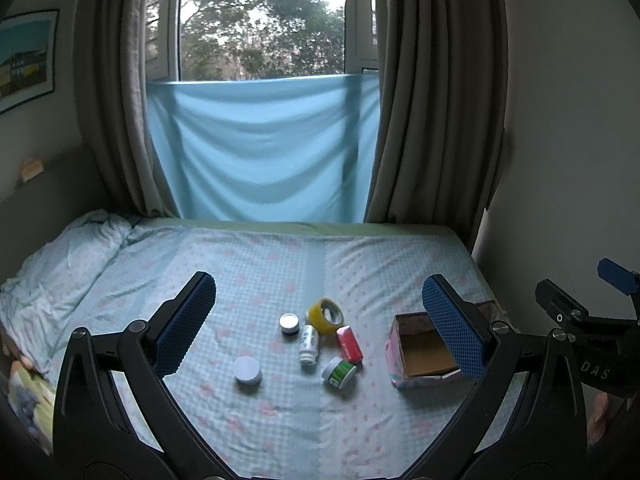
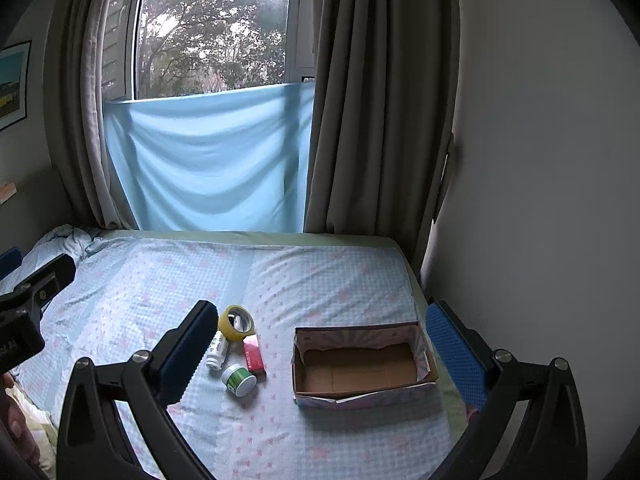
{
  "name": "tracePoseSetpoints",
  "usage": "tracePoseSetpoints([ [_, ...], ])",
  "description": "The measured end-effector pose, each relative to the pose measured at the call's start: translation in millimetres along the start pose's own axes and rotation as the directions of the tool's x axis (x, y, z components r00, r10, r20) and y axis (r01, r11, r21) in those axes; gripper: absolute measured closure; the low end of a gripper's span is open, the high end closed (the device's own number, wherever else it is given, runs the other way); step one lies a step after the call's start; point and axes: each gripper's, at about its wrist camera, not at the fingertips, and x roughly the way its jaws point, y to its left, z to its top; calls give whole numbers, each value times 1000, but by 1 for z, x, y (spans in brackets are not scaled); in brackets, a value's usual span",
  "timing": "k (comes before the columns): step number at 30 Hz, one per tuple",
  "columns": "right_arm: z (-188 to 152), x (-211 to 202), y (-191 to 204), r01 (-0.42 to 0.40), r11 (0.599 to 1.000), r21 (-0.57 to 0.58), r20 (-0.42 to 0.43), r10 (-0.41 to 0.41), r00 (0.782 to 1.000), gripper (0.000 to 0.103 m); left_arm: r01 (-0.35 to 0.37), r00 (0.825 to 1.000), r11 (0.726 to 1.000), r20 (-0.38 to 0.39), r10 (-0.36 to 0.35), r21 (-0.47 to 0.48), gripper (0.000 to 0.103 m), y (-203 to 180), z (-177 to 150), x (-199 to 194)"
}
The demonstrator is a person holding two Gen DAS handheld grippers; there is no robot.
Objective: Organize rigid objects
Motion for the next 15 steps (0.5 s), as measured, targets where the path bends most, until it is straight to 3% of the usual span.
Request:
tracePoseSetpoints([
  [15, 1, 0, 4, 1, 1000, 8, -10, -1, 1000, 0, 15, 1000, 1000, -1, -15, 6, 1, 1, -2, 5],
])
